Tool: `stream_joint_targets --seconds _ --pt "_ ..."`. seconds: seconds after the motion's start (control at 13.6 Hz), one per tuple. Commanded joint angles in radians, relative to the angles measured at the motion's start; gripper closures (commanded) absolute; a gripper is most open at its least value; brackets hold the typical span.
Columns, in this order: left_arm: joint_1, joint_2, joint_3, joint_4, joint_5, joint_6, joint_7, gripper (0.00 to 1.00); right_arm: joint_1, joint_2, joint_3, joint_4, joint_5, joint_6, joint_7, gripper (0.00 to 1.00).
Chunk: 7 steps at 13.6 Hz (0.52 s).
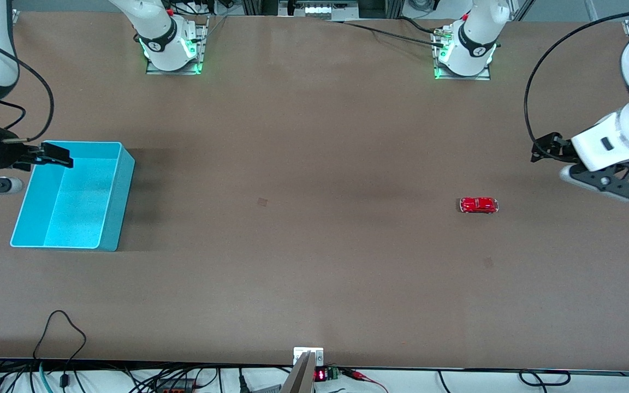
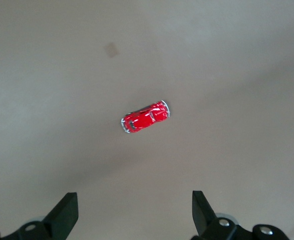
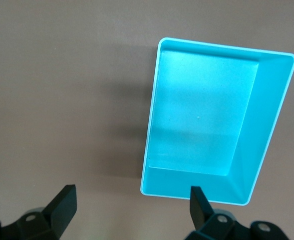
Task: Wind red beetle toy and store in blue box
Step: 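Reach the left gripper down over the red beetle toy car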
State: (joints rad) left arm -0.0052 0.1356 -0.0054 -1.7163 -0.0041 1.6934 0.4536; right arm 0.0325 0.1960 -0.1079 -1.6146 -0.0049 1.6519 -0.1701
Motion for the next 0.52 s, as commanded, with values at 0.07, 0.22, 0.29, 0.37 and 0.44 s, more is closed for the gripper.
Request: stream_joint_targets --seconds 0.07,0.22,0.29,0.37,0.44 --pt "0.022 0.031 -0.021 -0.129 -0.002 0.118 0.364 0.0 0.009 -0.017 0.002 0.002 -0.014 -0.007 -0.009 0.0" --pt "0.025 0.064 -0.021 -0.172 0.001 0.22 0.576 0.0 0.009 -0.015 0.001 0.001 -0.015 -0.023 -0.008 0.0" --pt "0.027 0.073 -0.021 -0.202 0.021 0.267 0.676 0.0 0.006 -0.015 0.001 0.001 -0.015 -0.029 -0.006 0.0" --pt "0.028 0.088 -0.022 -0.232 0.036 0.311 0.776 0.0 0.003 -0.013 0.001 -0.002 -0.015 -0.03 -0.006 0.0" --pt "0.027 0.113 -0.024 -0.249 0.038 0.34 0.866 0.0 0.001 -0.009 0.001 -0.004 -0.015 -0.035 -0.009 0.0"
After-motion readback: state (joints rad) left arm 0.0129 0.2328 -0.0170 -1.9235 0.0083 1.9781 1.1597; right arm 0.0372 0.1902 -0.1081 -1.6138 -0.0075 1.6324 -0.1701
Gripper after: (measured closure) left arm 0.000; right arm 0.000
